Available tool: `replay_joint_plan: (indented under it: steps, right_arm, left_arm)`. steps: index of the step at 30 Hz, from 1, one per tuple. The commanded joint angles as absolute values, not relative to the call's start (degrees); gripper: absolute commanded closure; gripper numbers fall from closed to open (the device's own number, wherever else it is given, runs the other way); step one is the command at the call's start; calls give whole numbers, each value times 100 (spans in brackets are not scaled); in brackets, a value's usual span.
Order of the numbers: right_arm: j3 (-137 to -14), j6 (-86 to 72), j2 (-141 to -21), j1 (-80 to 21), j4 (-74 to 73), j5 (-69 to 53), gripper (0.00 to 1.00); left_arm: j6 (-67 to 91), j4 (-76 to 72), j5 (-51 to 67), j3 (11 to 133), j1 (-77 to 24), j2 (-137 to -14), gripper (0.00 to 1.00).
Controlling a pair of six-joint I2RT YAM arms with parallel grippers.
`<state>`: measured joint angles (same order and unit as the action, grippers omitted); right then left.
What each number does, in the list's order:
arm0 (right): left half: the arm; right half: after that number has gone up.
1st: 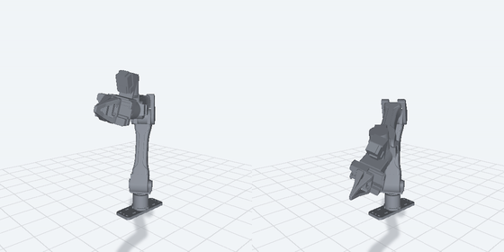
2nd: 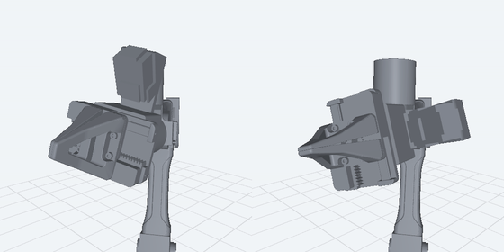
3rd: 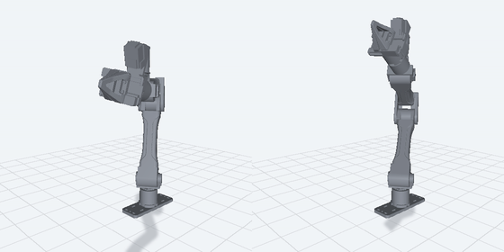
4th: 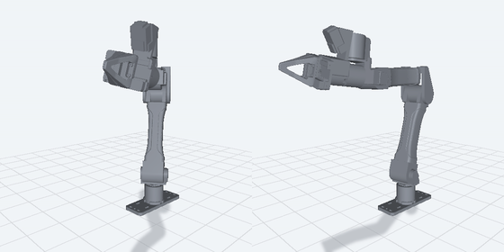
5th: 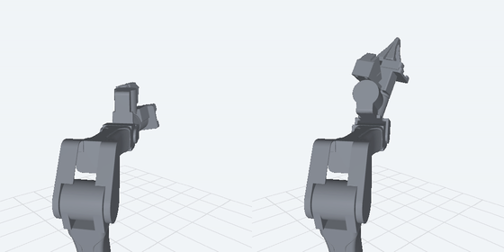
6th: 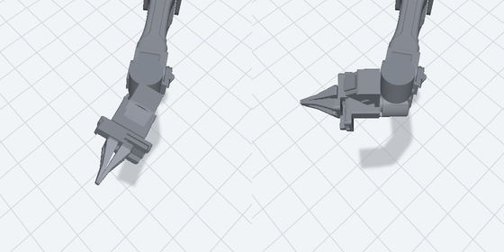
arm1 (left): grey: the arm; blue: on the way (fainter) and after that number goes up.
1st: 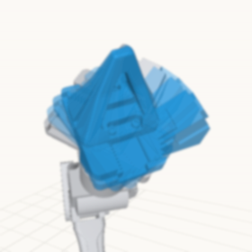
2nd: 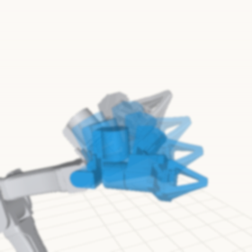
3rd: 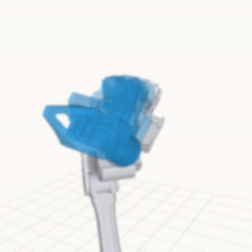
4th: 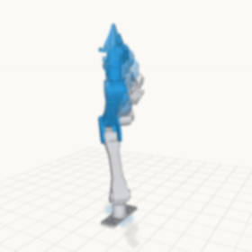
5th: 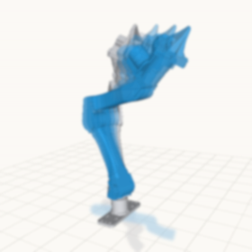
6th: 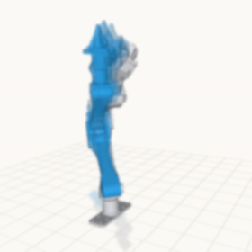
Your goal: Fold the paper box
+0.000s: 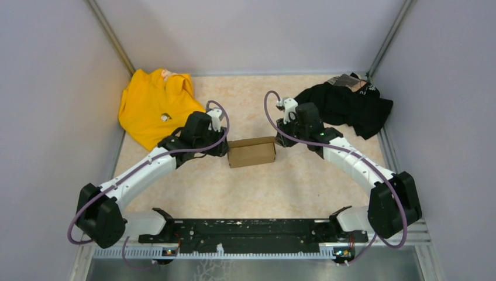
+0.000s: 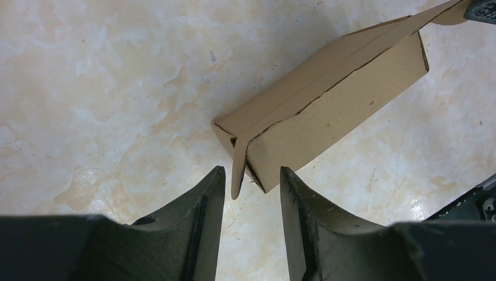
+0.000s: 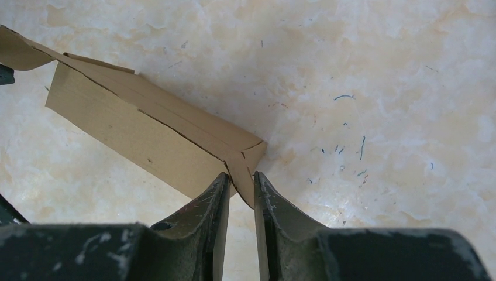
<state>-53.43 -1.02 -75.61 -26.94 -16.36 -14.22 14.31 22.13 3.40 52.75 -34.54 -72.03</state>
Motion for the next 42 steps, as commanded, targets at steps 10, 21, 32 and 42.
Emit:
replay_joint_plan:
  steps: [10, 21, 32, 42]
  right_arm:
    - [-5694, -26, -7683, -2793, -1533, -1415, 83]
    - [-5737, -27, -7669, -2834, -1625, -1336, 92]
    - [-5879, -165, -7747, -2955, -1809, -1175, 98]
    - [-5976, -552, -7874, -3138, -1907, -909, 100]
  left_arm:
    - [1390, 2171, 252, 5462, -3512, -7259, 61]
    - [1423, 2240, 263, 5550, -3525, -7363, 74]
    - [1687, 2375, 190, 5763, -3648, -7585, 75]
    - [1872, 2364, 57, 5801, -3871, -7760, 76]
